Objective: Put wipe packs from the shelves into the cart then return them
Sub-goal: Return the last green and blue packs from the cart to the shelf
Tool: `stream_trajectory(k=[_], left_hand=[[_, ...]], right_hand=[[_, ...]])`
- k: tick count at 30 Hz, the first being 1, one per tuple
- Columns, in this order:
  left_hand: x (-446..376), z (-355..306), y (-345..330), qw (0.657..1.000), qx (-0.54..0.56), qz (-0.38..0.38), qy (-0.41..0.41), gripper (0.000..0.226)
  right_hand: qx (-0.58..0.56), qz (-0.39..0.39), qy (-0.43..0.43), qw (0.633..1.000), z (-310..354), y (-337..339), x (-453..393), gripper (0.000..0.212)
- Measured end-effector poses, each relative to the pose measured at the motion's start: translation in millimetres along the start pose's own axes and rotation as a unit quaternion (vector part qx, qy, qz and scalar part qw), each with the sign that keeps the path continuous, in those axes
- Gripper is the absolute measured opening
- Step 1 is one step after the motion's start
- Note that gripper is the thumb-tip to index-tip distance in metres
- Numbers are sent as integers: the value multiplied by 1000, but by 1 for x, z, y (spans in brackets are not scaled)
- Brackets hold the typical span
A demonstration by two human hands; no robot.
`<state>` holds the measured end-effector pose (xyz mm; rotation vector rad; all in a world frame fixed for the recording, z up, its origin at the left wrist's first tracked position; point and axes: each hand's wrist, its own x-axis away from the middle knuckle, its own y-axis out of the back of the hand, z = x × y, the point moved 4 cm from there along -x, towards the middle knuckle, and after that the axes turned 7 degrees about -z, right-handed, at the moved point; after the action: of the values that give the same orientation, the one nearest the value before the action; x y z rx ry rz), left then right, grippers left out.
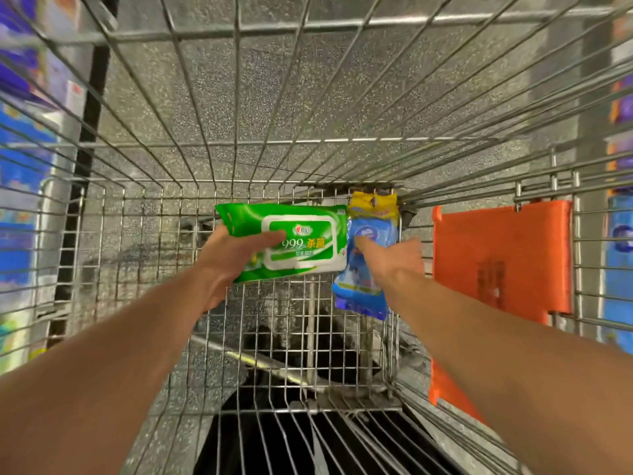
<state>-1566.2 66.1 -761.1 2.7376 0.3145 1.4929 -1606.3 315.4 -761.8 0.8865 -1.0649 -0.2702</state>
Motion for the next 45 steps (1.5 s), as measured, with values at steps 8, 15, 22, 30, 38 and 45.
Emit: stream_trajectory(k=[8, 15, 22, 30, 38, 45], left_hand=[[4, 7, 0, 1000, 9, 13, 6, 41], [9, 18, -2, 999, 43, -16, 10, 37], [31, 24, 7, 998, 41, -41, -24, 49], [122, -1, 69, 987, 83, -91, -102, 59], [291, -44, 160, 957, 113, -146, -225, 46], [492, -54, 264, 901, 178, -236, -317, 91]], right_hand=[[23, 21, 7, 999, 11, 3, -4, 100], [-86, 62, 37, 994, 8, 3, 0, 76], [-186, 101, 63, 975, 13, 17, 25, 55], [-190, 145, 107, 965, 23, 56, 96, 84], [-202, 162, 304, 917, 55, 119, 252, 77], [-243, 225, 458, 825, 87, 190, 457, 41]])
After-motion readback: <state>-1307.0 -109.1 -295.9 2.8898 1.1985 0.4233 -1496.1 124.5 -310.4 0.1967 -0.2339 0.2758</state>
